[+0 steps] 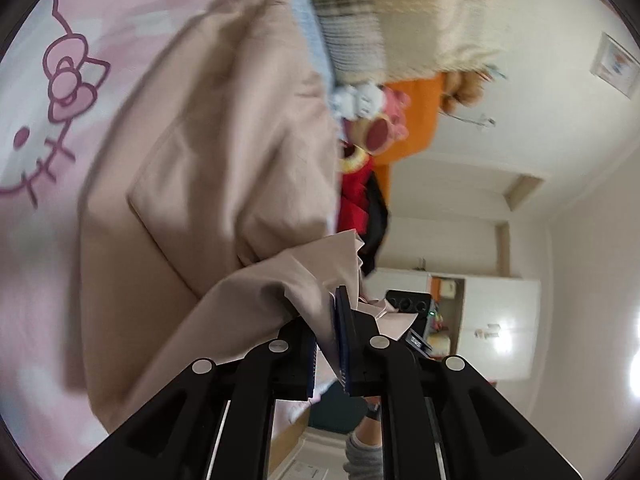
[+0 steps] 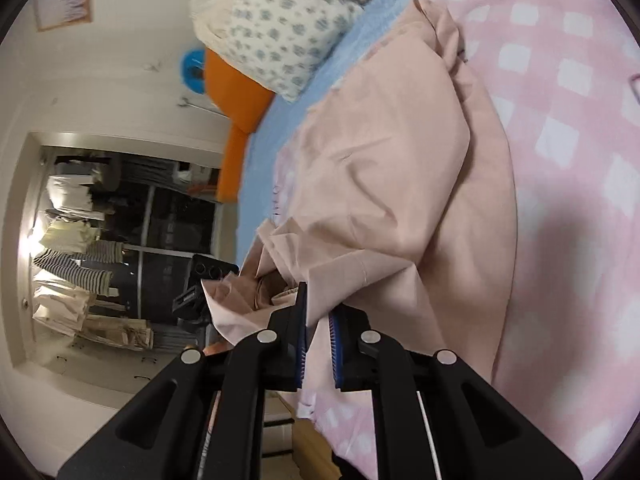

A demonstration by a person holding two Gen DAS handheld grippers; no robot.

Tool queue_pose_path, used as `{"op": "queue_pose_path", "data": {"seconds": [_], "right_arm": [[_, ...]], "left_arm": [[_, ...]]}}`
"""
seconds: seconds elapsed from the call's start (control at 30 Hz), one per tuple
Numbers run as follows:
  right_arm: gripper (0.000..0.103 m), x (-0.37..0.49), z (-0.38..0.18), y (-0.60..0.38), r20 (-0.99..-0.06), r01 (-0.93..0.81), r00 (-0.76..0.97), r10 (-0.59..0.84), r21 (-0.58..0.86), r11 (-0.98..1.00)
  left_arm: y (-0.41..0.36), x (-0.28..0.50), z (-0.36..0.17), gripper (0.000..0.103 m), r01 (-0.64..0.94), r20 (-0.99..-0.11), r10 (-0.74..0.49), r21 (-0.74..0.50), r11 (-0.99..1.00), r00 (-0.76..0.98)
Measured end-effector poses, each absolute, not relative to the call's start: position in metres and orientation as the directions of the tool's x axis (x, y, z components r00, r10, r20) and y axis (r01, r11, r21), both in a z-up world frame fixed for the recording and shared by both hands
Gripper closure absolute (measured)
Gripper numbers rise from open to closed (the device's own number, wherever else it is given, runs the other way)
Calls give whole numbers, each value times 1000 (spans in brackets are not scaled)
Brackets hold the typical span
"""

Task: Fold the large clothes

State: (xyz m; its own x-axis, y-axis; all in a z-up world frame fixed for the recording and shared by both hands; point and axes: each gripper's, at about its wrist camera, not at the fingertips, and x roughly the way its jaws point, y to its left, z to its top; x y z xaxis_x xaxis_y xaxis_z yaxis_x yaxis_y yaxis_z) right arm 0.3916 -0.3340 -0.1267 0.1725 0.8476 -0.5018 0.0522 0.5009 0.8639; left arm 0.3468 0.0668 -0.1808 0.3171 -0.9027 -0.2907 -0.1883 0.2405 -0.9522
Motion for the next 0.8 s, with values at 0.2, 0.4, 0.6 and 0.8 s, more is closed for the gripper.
{"op": "queue_pose_path", "data": {"seconds": [0.2,0.4,0.6,0.8], "right_arm": [[92,428,-180,-336,-489,112,195,850,872,476],[25,427,-163,-358,-448,131,245,860,894,428],[37,389,-55,-359,-351,-259,411,841,840,477],[75,389,-60,-284,-579,-428,285,764,636,642]], "left_arm": [[75,371,-252,89,-306,-252,-890,-942,136,379],[83,358,-268,86,-311,-181,-900,-949,53,398],[82,369,-231,76,-255,-226,-888,-958,128,402],[106,343,-137,65,-51,-298,-809,-947,317,507]]}}
